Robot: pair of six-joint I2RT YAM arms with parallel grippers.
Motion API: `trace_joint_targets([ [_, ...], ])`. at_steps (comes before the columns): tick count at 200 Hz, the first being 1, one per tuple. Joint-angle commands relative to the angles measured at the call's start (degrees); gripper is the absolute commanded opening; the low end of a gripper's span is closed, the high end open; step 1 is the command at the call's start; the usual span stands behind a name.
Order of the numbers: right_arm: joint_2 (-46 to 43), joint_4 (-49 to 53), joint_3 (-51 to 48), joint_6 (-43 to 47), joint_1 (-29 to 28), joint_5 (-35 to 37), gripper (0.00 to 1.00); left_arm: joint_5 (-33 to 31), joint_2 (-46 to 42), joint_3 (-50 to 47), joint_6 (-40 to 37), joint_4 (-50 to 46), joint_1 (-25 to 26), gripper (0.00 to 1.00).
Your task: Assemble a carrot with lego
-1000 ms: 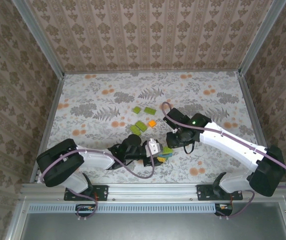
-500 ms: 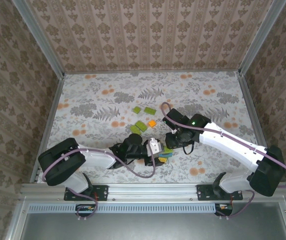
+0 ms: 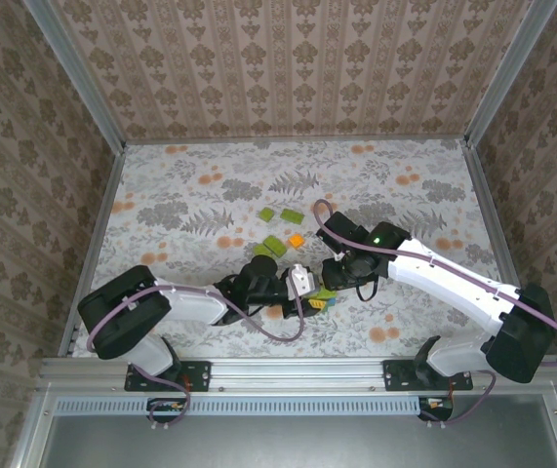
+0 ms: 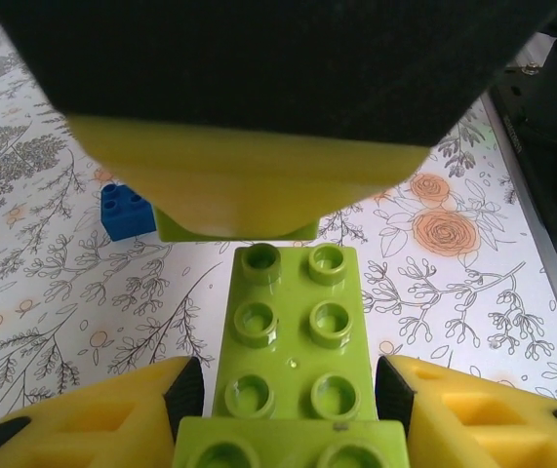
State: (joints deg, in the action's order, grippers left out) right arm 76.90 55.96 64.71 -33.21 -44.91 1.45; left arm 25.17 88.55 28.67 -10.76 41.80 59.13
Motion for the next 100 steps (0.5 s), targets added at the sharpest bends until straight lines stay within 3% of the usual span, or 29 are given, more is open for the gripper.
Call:
trace_joint_targets([
  [1,0.0,2.0,-0.2,-1.0,-0.3,0.0,0.26,2.4,0.8,1.7,-0.5,0.9,-0.4,0.47],
  [47,0.1,3.4,-0.5,-2.2,-0.3,0.5,0.26,2.5,0.7,1.1,-0.4,1.0,-0.4,0.37],
  [100,-0.4,6.5,-0.8,-4.9,-0.3,-0.5,0.24,0.7,0.7,-0.1,-0.6,1.8,-0.4,0.33],
])
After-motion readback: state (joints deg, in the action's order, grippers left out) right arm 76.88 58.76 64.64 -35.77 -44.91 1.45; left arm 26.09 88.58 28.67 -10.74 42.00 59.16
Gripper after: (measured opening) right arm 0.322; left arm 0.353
